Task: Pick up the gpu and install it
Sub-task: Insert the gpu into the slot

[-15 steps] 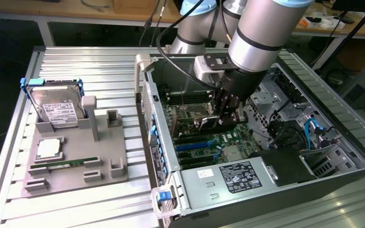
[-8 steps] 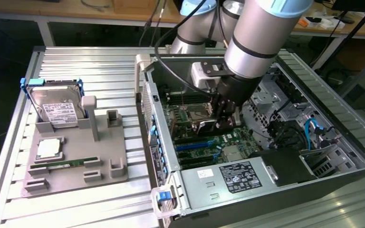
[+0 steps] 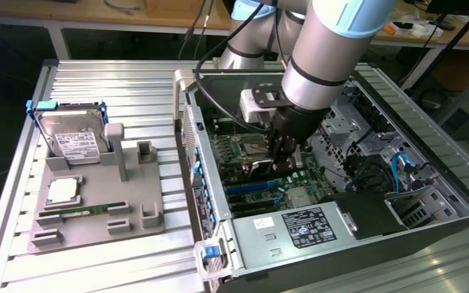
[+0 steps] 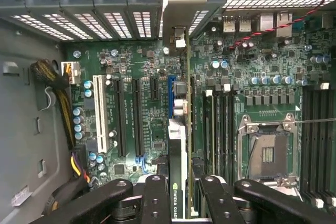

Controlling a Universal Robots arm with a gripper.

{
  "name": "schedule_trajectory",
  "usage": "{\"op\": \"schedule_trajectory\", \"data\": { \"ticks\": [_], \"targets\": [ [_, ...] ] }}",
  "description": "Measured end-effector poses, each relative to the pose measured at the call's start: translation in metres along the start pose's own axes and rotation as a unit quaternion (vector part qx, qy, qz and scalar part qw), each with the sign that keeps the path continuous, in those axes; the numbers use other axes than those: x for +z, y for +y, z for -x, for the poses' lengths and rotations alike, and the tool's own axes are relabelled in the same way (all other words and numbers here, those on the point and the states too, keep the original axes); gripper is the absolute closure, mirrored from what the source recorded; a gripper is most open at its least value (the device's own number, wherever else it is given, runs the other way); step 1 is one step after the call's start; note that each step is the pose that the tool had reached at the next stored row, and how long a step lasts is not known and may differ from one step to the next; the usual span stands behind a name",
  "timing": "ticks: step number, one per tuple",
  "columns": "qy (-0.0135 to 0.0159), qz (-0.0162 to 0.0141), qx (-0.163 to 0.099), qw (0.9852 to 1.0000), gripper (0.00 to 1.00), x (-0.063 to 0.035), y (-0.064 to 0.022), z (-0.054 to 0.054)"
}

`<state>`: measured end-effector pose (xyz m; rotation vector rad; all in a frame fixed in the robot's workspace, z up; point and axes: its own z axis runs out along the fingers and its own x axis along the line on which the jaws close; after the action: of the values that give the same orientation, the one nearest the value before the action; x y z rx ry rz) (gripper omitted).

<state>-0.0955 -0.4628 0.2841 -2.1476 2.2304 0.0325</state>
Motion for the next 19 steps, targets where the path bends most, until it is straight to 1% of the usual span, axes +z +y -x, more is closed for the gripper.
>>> {"op": "schedule_trajectory", "data": {
  "ticks": [4, 8, 13, 17, 19],
  "targets": [
    [0.0, 0.0014, 0.0, 1.0, 0.73, 0.0066, 0.0016, 0.0],
    [0.0001, 0.0037, 0.0, 1.0, 0.73, 0.0126, 0.0031, -0.001],
    [0.0001, 0.0038, 0.0, 1.0, 0.73, 0.0126, 0.0031, -0.001],
    [-0.0007, 0.0039, 0.0, 1.0, 0.73, 0.0124, 0.0031, -0.004],
    [-0.0009, 0.0038, 0.0, 1.0, 0.73, 0.0125, 0.0044, -0.004]
  ]
}}
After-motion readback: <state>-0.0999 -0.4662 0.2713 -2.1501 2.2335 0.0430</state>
